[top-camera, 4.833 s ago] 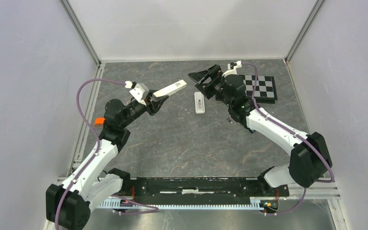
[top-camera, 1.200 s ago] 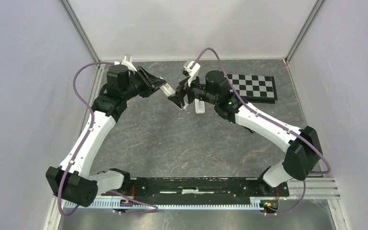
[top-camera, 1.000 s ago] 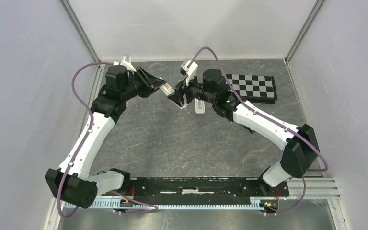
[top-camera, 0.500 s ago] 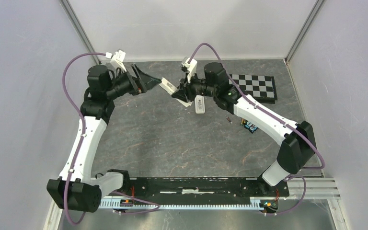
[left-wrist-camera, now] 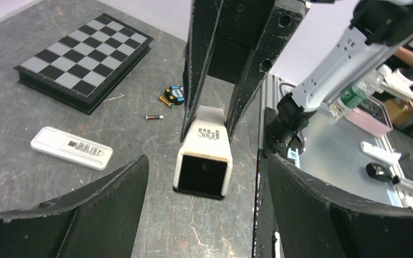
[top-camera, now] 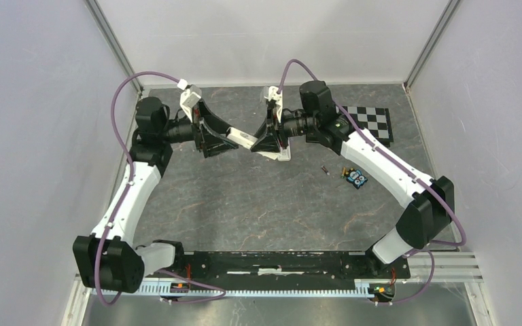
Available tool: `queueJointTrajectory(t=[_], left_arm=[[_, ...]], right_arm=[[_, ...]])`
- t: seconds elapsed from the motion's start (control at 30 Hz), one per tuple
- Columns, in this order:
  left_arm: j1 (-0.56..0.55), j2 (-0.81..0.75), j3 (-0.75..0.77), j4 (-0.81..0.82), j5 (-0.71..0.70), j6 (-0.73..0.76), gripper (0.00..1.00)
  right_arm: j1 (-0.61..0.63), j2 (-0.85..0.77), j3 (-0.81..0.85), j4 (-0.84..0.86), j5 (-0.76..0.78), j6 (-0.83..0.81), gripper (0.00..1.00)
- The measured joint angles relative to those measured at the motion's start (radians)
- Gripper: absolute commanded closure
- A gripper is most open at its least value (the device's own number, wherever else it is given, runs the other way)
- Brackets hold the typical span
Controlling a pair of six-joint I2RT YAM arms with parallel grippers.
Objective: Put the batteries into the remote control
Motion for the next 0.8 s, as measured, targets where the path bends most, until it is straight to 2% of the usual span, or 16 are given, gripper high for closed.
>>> queueJointTrajectory(t=[0.3, 0.6, 0.67, 0.8], left_arm=[[-0.062, -0.002, -0.049, 0.112, 0.078, 0.032, 0.45], [-0.068, -0.002, -0.053, 0.135, 0.114, 0.034, 0.42], [-0.068, -0.002, -0.057, 0.138, 0.114, 0.034, 0.46], [-0.068, -0.002, -0.061, 0.142, 0.108, 0.033, 0.61]], right_arm=[[0.021, -0.002, 0.002, -0.043, -0.075, -0.049, 1.0], [0.024, -0.002, 0.026, -0.02, -0.08, -0.053, 1.0], [0.024, -0.002, 0.026, -0.013, -0.08, -0.053, 1.0], [0.025, -0.002, 0.026, -0.011, -0.087, -0.051, 1.0]])
